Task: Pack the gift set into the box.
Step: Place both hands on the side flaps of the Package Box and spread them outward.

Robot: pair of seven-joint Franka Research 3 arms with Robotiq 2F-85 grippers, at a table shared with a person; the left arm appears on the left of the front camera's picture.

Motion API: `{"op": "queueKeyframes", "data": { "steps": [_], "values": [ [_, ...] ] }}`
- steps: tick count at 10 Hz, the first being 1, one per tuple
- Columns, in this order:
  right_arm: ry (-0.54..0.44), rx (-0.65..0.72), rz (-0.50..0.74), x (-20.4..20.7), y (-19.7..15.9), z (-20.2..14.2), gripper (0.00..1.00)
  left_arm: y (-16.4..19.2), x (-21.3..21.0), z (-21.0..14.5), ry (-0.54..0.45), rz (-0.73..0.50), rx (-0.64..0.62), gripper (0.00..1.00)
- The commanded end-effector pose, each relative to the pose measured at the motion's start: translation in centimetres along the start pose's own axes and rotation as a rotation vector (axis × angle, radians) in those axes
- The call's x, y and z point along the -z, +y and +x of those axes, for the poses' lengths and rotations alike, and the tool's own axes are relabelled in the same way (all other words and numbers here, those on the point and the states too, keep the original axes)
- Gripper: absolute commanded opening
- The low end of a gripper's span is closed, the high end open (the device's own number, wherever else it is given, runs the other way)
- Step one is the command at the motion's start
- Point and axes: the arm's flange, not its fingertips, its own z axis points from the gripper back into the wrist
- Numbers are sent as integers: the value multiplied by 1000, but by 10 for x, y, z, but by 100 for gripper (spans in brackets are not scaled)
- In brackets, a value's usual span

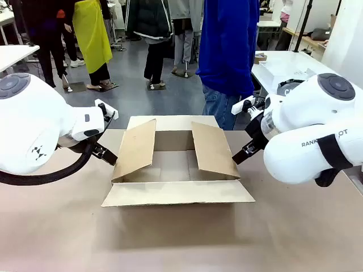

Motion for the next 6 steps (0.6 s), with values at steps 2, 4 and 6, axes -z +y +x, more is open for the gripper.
{"op": "queueKeyframes", "data": {
  "steps": [2,4,6],
  "values": [
    [0,0,0,0,0,0,100,0,0,0,-1,0,1,100],
    [0,0,0,0,0,0,100,0,0,0,-1,0,1,100],
    [0,0,0,0,0,0,100,0,0,0,-1,0,1,100]
  ]
}}
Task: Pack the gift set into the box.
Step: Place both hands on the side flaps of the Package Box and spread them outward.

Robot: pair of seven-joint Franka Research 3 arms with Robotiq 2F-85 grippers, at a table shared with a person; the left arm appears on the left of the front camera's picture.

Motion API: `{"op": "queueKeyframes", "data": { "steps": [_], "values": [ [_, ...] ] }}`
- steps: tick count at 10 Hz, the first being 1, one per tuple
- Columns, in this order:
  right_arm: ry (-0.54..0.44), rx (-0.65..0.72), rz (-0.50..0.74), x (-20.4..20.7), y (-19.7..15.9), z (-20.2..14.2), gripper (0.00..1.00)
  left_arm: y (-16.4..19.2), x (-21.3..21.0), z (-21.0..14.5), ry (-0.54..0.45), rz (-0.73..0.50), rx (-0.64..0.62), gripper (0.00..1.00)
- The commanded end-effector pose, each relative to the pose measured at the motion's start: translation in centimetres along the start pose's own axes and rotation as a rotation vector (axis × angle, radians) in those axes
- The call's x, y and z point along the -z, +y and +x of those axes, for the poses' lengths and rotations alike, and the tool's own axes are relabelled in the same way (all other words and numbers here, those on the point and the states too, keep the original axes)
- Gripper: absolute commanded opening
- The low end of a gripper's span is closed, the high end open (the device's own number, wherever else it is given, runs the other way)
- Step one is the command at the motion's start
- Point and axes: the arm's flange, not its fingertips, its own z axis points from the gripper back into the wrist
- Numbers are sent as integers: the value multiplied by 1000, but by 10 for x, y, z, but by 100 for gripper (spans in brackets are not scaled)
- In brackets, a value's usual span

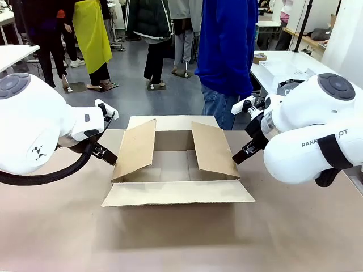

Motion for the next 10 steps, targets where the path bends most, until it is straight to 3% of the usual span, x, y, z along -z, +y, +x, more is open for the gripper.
{"op": "queueKeyframes", "data": {
  "steps": [1,7,8,9,10],
  "values": [
    [0,0,0,0,0,0,100,0,0,0,-1,0,1,100],
    [0,0,0,0,0,0,100,0,0,0,-1,0,1,100],
    [-9,-82,49,-13,-8,5,100,0,0,0,0,0,0,100],
    [-17,-83,90,-44,-22,6,100,5,-27,-5,-1,-44,25,100],
    [-61,-11,144,-94,-39,3,100,9,-67,-9,27,-102,-46,100]
  ]
}}
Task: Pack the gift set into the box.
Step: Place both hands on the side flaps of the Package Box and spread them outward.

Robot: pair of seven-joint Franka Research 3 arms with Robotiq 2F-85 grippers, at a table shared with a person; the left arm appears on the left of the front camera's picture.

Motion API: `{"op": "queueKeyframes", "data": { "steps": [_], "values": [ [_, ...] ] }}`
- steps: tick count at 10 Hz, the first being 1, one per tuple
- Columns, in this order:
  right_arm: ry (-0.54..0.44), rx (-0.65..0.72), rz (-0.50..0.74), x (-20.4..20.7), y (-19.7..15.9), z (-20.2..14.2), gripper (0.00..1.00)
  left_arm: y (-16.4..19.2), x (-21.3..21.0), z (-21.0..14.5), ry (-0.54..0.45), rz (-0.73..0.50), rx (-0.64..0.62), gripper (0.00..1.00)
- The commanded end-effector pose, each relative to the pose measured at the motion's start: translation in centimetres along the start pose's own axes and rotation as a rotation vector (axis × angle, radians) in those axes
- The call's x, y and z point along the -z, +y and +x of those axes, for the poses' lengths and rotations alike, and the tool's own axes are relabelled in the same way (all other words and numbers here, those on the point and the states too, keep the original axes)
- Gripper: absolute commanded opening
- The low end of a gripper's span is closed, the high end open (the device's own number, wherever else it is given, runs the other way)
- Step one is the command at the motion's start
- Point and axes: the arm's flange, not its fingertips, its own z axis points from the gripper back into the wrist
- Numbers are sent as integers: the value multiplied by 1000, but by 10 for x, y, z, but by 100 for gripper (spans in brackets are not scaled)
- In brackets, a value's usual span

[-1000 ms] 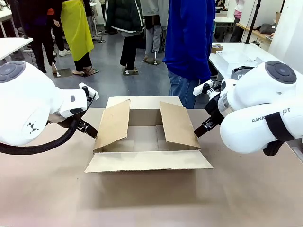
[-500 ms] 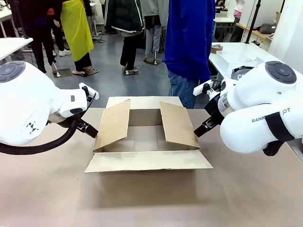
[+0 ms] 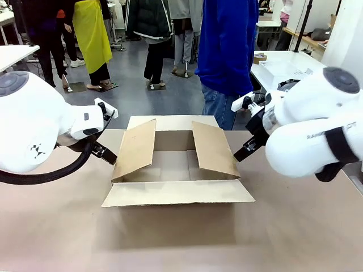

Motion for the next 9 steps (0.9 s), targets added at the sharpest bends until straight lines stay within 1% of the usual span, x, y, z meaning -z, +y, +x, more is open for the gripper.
{"op": "queueKeyframes", "data": {
  "steps": [1,2,3,4,5,6,7,8,9],
  "values": [
    [-56,106,166,-105,-36,-12,100,8,-85,-19,-35,-129,-87,100],
    [-68,150,282,-136,-40,-21,100,7,-113,-23,-54,-146,-206,100],
    [-83,263,324,-161,-49,-38,100,13,-139,-36,-95,-264,-246,100],
    [-76,415,355,-177,-65,-61,100,26,-161,-56,-134,-428,-277,100],
    [-111,589,411,-188,-89,-92,100,56,-179,-86,-233,-625,-382,100],
    [-166,741,504,-192,-122,-136,100,99,-192,-132,-452,-818,-609,100],
    [-249,875,605,-193,-153,-180,100,134,-197,-183,-616,-921,-765,100],
    [-380,995,661,-193,-177,-223,100,149,-194,-226,-719,-932,-870,100],
    [-481,1101,690,-191,-192,-258,100,160,-185,-263,-783,-930,-985,100]
  ]
}}
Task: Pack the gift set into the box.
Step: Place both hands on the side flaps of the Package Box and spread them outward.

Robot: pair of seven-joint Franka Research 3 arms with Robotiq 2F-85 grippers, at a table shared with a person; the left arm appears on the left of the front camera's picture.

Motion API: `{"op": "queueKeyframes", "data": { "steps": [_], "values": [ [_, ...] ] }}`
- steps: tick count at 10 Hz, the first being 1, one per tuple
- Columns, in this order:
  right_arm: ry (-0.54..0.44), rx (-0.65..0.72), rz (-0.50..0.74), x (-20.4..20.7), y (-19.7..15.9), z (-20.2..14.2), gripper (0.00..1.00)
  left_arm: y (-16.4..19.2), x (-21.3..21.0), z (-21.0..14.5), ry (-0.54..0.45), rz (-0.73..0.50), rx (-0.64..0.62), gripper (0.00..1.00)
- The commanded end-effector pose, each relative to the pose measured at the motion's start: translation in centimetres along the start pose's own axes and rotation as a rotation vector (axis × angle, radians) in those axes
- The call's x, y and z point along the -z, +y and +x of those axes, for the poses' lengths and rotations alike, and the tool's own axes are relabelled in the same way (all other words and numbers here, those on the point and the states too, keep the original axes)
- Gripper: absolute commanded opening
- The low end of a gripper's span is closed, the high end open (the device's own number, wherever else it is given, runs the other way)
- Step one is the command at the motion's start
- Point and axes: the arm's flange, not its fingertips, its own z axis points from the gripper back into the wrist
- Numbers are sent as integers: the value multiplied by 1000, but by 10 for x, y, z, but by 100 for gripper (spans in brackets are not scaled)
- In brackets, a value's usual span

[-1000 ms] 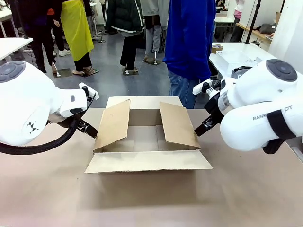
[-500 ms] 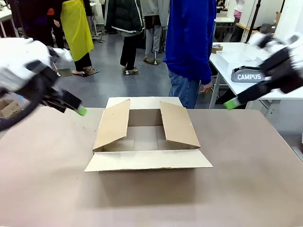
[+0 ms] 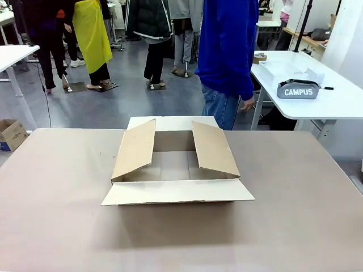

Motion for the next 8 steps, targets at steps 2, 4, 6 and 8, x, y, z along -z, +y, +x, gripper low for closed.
{"op": "queueKeyframes", "data": {
  "steps": [2,4,6,8],
  "values": [
    [-320,224,189,-19,-75,-11,100,83,-4,-102,-346,-125,-305,100],
    [-229,227,122,-42,-68,-13,100,72,-76,-39,-252,-78,-238,100],
    [-229,227,122,-42,-68,-13,100,72,-76,-39,-252,-78,-238,100],
    [-229,227,122,-42,-68,-13,100,72,-76,-39,-252,-78,-238,100]
  ]
}}
